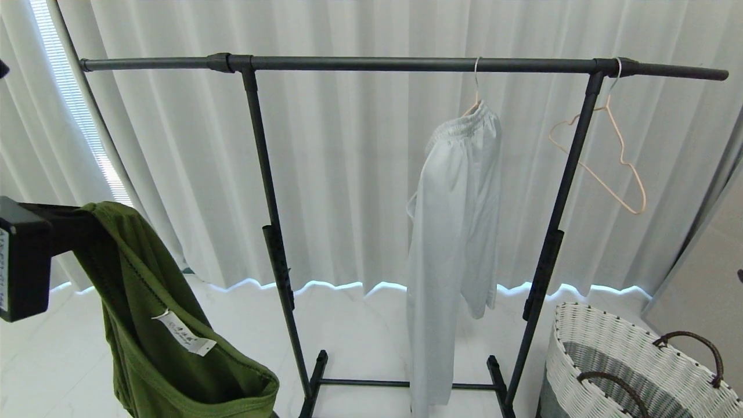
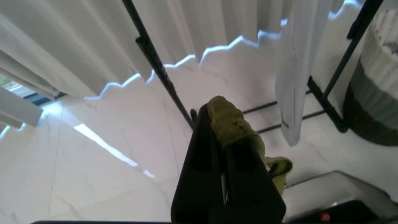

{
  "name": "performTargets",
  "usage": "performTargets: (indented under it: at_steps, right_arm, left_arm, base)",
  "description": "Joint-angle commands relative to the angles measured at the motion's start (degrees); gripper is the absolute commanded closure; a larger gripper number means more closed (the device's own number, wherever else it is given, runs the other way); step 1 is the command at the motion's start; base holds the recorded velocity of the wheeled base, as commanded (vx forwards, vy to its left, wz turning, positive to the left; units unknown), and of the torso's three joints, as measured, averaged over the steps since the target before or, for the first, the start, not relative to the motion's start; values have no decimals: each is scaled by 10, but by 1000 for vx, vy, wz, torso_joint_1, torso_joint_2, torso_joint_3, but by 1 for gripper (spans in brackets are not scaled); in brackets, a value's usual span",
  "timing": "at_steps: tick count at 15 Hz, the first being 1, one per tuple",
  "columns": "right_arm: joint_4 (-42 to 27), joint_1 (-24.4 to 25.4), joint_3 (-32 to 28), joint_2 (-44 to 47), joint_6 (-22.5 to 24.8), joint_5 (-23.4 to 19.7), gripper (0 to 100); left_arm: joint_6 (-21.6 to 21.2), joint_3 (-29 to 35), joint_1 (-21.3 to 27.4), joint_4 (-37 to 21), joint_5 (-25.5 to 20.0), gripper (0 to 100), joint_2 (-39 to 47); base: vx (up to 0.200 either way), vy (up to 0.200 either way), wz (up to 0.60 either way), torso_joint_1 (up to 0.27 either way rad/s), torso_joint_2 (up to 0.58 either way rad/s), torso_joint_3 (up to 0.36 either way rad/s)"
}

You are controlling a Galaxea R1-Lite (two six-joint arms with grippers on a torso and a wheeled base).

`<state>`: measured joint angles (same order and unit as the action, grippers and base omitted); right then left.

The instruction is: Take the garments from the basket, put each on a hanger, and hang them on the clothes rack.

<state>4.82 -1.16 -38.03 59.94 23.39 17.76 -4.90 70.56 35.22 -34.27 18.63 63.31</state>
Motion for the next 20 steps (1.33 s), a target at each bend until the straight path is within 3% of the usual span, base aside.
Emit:
performTargets:
  at_steps: [1,4,7,13,15,19,20]
  right_arm:
    - [0,0,-1,6,-11,-2,0]
    - [0,0,-1,11,-29,-3,0]
    - [0,0,-4,25,-49,-3,0]
    - [3,5,-1,35,-59,-9,0]
    - [5,4,-1,35,-59,-39,0]
    - [5,-7,9,40,-58,-53,0]
    - [5,-7,2,41,-60,-78,0]
  left_arm:
    - [-15,-31,-1,15,0,100,-14]
    - [-49,-77,-1,59,0,100,-33]
    - [-50,-109,-9,108,0,100,-35]
    - [-50,-116,-18,110,0,100,-34]
    - [-50,-117,-17,111,0,100,-35]
    - [-50,-126,-18,119,0,100,-34]
    - [-50,-135,-18,132,0,100,-35]
  base:
    - [0,0,0,168,-456,-305]
    - [0,0,0,163,-476,-312]
    - [0,0,0,180,-483,-300]
    - [0,0,0,206,-500,-296]
    - [0,0,0,142,-329,-193]
    - [0,0,0,30,-65,-35]
    - [0,0,0,0,0,0]
